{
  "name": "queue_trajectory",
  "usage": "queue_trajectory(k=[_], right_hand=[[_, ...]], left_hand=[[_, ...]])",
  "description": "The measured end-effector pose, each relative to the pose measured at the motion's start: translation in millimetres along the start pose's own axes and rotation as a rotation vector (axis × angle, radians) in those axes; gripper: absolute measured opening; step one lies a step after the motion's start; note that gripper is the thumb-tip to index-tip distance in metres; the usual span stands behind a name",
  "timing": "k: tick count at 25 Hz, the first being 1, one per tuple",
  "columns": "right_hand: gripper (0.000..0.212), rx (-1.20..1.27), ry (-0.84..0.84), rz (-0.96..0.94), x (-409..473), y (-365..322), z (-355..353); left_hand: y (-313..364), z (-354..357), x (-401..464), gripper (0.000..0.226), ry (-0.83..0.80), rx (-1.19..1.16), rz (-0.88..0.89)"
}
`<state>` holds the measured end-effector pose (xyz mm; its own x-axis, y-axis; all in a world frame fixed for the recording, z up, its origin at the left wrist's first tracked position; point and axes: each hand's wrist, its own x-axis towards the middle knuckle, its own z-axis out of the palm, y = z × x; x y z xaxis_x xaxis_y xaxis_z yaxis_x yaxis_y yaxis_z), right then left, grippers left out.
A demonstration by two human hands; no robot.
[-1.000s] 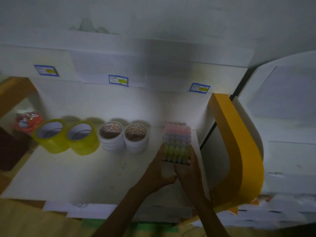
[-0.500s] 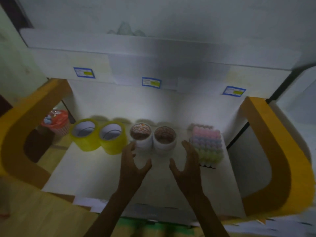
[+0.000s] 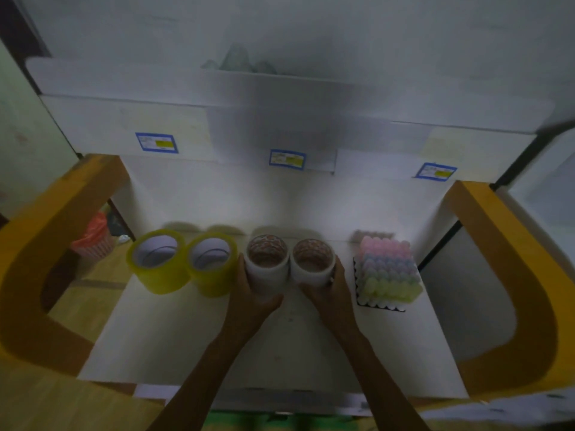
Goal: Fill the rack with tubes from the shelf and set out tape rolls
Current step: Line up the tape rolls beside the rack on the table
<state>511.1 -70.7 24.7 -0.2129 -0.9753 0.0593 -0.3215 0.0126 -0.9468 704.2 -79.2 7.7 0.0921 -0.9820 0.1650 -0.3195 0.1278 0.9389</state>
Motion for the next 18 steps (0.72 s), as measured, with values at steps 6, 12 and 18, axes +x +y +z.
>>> queue_trajectory(k=[6, 12, 18], right_hand=[[0.097, 0.004, -0.006, -0.010, 5, 0, -6], [0.096, 0.004, -0.031, -0.008, 7, -1, -6], [0.103, -0.020, -0.031, -0.018, 6, 2, -4]], left_hand=[[4, 4, 5, 0.095, 0.024, -0.043, -0.043], [18, 8, 7, 0.071, 0.086, -0.061, 0.031], [18, 5, 5, 0.089, -0.037, 0.072, -0.133]])
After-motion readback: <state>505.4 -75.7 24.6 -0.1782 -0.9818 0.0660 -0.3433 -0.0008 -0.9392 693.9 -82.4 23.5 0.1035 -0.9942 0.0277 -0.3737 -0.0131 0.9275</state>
